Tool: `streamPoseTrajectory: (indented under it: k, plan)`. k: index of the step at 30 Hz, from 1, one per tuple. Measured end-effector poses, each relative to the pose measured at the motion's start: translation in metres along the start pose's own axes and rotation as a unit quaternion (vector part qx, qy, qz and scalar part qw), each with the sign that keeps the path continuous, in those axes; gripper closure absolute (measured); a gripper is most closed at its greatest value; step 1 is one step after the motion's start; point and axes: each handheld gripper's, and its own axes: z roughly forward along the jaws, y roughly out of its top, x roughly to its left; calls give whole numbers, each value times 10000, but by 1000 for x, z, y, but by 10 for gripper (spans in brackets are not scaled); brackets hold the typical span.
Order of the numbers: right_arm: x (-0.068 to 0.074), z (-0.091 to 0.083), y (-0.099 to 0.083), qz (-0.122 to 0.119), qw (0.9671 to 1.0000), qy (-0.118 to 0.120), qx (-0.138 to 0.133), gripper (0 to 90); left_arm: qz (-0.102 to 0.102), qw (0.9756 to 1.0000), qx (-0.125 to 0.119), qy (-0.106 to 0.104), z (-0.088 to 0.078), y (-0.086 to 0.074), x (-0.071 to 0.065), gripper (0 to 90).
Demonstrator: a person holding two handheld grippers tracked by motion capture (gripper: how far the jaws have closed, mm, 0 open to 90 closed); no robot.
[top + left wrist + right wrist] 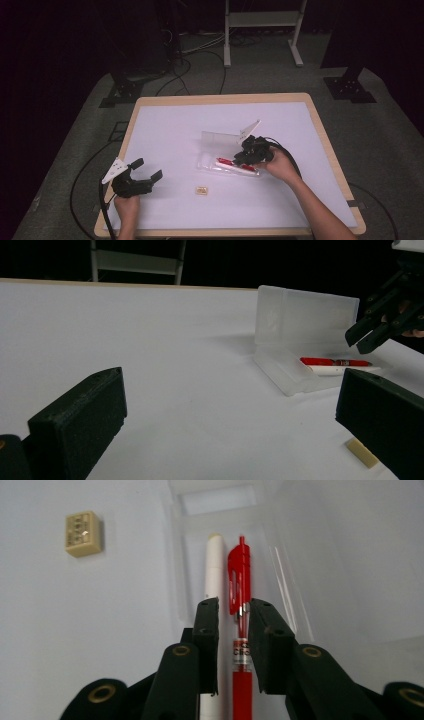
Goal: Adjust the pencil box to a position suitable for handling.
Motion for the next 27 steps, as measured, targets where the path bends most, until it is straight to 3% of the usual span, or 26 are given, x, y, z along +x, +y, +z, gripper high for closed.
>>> streamPoseTrajectory:
  k: [12, 27]
  plan:
    - [27, -6, 11, -214, 9992, 200, -255, 649, -1, 10000, 3, 5, 0, 0, 0, 0]
    - [62, 9, 27, -558, 9968, 485, -298, 591, -23, 10000, -4, 2, 0, 0, 0, 0]
